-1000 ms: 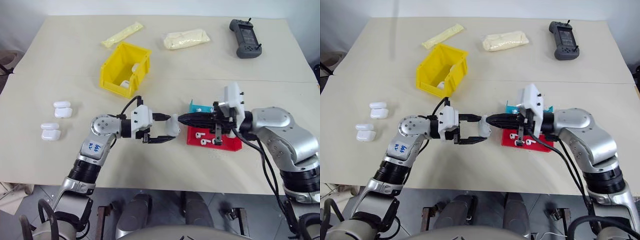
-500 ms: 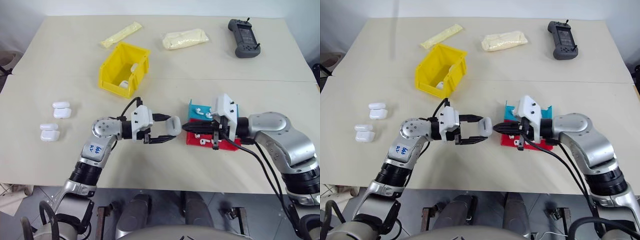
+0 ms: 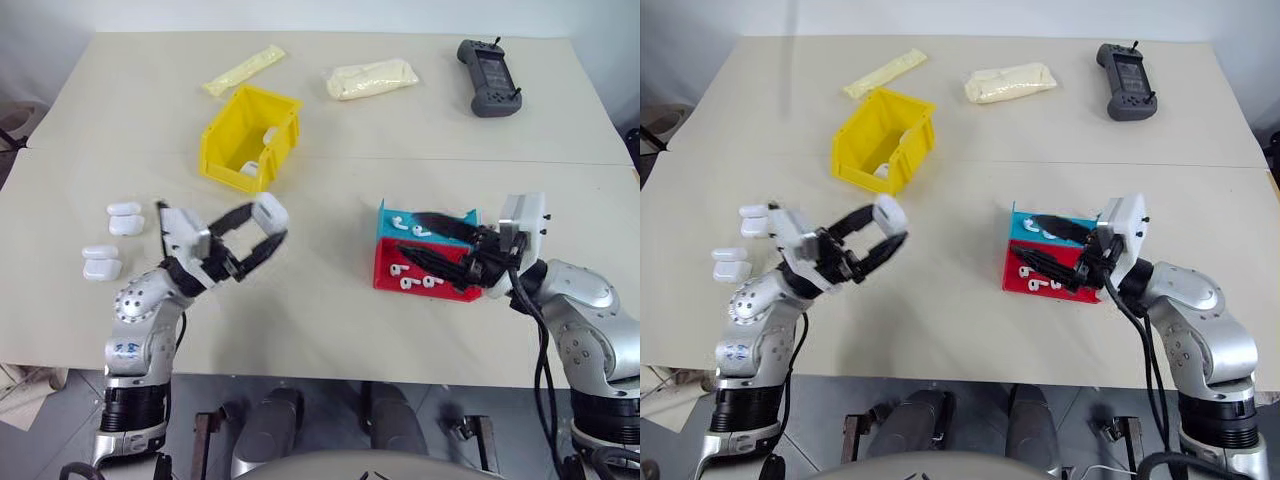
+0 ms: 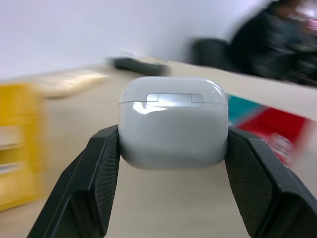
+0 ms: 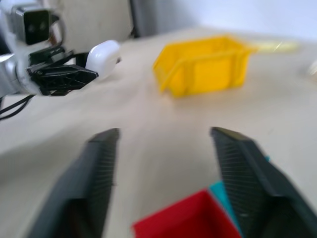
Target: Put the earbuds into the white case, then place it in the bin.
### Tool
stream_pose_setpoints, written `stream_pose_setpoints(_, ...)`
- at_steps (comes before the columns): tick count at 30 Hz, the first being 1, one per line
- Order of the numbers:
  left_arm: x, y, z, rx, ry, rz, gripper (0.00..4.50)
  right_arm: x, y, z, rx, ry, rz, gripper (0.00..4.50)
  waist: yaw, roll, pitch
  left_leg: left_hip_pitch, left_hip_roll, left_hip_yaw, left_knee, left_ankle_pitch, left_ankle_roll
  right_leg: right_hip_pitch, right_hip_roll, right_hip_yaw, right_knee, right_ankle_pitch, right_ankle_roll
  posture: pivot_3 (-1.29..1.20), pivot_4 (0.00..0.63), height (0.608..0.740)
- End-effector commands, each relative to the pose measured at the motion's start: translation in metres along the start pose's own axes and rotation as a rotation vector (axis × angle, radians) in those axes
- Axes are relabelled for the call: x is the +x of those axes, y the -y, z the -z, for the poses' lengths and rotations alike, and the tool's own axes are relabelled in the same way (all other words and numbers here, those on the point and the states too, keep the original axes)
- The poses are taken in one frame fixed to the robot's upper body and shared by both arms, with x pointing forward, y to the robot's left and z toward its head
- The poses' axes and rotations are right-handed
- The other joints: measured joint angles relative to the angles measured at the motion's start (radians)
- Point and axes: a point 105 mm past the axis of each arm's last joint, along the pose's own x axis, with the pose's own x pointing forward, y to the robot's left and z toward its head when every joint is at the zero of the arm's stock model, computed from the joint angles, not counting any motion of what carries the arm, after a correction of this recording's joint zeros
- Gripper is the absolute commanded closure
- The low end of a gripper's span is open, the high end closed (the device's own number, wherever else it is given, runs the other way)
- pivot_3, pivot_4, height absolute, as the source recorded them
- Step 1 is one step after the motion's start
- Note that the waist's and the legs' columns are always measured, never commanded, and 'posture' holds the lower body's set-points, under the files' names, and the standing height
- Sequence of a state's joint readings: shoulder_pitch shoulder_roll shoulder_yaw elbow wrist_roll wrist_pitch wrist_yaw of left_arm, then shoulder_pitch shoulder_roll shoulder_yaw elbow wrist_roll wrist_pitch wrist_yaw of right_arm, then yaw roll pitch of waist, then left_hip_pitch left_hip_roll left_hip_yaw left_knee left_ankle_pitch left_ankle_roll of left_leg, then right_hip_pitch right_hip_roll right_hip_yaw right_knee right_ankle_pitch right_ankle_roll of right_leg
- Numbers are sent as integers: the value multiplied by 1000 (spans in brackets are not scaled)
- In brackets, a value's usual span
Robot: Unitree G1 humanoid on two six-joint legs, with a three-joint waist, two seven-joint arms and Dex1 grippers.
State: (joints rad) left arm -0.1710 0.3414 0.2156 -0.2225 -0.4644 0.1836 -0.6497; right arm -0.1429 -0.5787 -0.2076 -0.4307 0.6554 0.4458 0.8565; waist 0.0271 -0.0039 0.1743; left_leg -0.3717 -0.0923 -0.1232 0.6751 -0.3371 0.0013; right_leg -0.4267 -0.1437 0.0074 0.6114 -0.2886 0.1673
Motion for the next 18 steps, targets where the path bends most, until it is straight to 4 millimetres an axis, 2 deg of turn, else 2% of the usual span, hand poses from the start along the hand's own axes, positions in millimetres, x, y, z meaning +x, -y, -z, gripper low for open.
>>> stream_pose_setpoints(1,-10,-39,-17,-30,22,-257,1721,-9,-1,-6,-77,10,48,95,1,0,0,0,0,0,0,0,0,0,0,0,0,0,0,0,150,740)
stream_pose_setpoints(4,0,-61,-27,-14,31,-315,1721,-13,-1,-1,-78,0,65,40,2,0,0,0,-1,0,0,0,0,0,0,0,0,0,0,0,150,740)
stream_pose_setpoints(9,44,-102,-35,50,-16,-326,1721,-12,-1,-1,-91,0,74,40,4,0,0,0,-2,0,2,0,0,1,1,-1,1,0,0,0,150,740)
stream_pose_setpoints(13,80,-116,-20,53,-131,-279,1721,-8,-3,-2,-95,6,74,40,-2,-1,0,0,-3,0,-1,0,0,1,1,-1,3,0,0,0,150,740)
stream_pose_setpoints(17,88,-122,-15,69,-142,-268,1721,-6,-5,-3,-103,6,70,40,-20,-1,0,0,-4,1,-5,0,0,-1,1,-1,2,0,0,0,150,740)
stream_pose_setpoints(18,89,-125,-12,67,-167,-283,1371,-5,-6,-4,-105,11,72,13,-26,-1,0,0,-4,1,-6,0,0,-2,1,-1,2,0,0,0,150,740)
